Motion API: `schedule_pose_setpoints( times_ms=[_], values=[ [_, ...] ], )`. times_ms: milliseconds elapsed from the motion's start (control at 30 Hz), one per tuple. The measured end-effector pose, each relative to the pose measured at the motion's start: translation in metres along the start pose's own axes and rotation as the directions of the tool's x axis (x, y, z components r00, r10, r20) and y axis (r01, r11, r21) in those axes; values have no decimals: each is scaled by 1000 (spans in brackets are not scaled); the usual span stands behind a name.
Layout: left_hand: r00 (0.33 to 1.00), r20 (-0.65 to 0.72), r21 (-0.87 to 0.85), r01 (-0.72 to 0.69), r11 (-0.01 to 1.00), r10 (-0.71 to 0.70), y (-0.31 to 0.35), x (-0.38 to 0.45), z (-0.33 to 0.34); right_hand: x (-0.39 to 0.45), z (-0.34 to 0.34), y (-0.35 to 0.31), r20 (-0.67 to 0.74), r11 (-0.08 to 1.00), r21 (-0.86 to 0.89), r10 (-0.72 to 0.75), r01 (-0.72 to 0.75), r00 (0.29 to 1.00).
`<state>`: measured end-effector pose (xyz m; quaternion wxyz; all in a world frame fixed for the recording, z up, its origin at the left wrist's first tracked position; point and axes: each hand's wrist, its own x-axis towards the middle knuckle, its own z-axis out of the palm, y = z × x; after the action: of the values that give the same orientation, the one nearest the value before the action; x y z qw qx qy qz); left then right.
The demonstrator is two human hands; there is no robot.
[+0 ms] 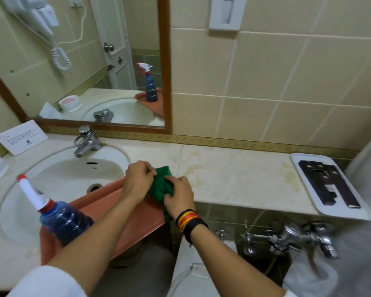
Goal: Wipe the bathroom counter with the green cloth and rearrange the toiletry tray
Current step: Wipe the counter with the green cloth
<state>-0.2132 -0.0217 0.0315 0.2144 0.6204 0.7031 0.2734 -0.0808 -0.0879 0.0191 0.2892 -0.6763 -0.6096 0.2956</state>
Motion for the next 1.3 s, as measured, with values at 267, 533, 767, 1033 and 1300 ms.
schedule_pose_setpoints(
  times_ms=[267, 533, 767, 1033, 1300],
  values=[
    [910, 101, -169, -382, 909, 401, 152, 0, 134, 10, -138, 139, -265, 971, -41, 216, -235, 940],
    [866, 246, -16, -445, 895, 435, 101, -5, 248, 65, -102, 222, 7, 828, -560, -30, 28, 1000],
    [870, 192, 93, -477, 874, 455, 91, -4, 258, 128, -134, 240, -7, 820, -572, -18, 11, 1000],
    [874, 246, 63, -446, 893, 419, 95, -4, 255, 29, -193, 324, -281, 790, -506, 229, -347, 932],
    [883, 248, 95, -432, 897, 399, 94, -2, 259, 208, -188, 297, -363, 756, -501, 258, -421, 895]
  ],
)
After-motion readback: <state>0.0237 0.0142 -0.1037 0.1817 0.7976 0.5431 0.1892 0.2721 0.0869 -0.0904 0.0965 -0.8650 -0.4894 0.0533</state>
